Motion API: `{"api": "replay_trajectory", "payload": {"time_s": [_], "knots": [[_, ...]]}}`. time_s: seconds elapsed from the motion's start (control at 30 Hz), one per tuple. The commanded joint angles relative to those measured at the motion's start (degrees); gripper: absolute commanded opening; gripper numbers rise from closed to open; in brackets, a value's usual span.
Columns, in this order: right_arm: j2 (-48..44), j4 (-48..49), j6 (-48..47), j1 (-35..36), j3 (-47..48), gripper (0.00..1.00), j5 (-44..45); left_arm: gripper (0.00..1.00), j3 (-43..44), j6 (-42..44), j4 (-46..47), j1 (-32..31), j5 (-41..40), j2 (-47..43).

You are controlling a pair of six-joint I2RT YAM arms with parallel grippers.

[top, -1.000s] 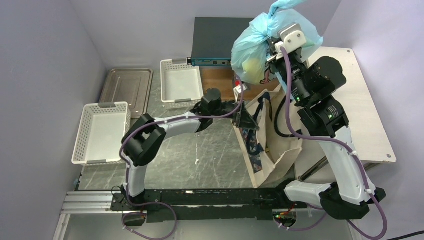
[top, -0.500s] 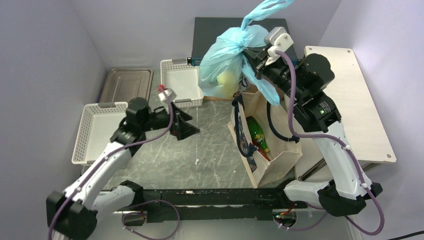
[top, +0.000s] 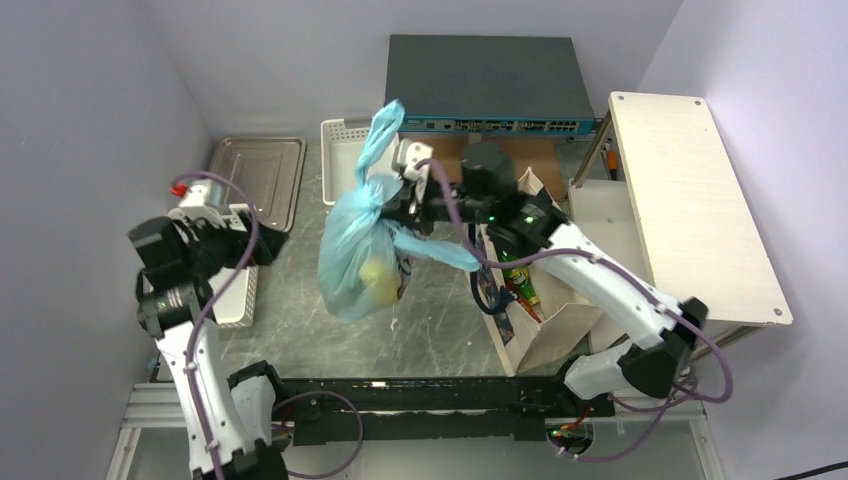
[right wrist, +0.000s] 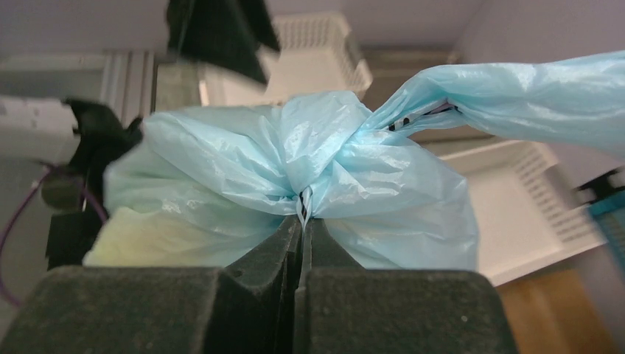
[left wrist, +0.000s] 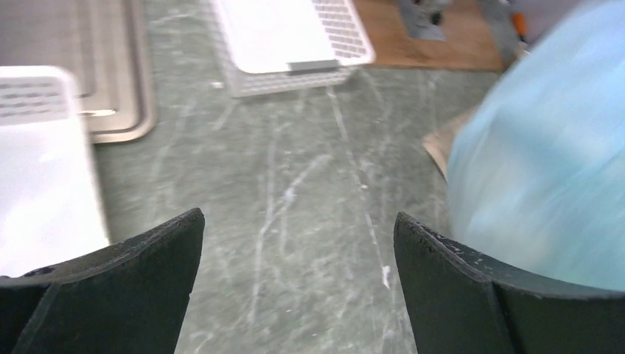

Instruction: Untie the knot of the grocery bags and take out the mixed food

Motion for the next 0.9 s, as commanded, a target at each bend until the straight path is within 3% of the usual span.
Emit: {"api": "replay_trajectory", "payload": {"time_s": [0.0, 0.1, 0.27, 0.63, 0.77, 0.87], "knots": [[3.71, 0.15, -4.24, -0.11, -6.09, 0.00, -2.77, 0.98, 10.60, 4.34, -11.19, 10.09, 0.79, 7.68], [5.18, -1.72, -7.02, -0.94, -11.48, 0.00, -1.28, 0.98, 14.48, 8.36, -12.17, 14.43, 5.45, 9.46], [5.08, -4.14, -8.98, -6.35, -16.96, 0.00, 0.78, 0.99, 14.83, 11.68, -9.25, 14.52, 9.45, 6.82], [6.49, -15.44, -24.85, -23.30, -17.45, 0.00, 4.38, 0.99, 16.67, 15.59, -6.88, 14.25, 10.79, 12.30], [5.73, -16.64, -23.75, -22.69, -13.34, 0.00, -0.40, 0.99, 17.57, 23.71, -11.49, 11.40, 11.61, 13.07], [5.86, -15.39, -18.38, -17.61, -10.38, 0.00, -2.26, 0.99, 18.02, 32.55, -18.61, 8.88, 15.06, 13.57]]}}
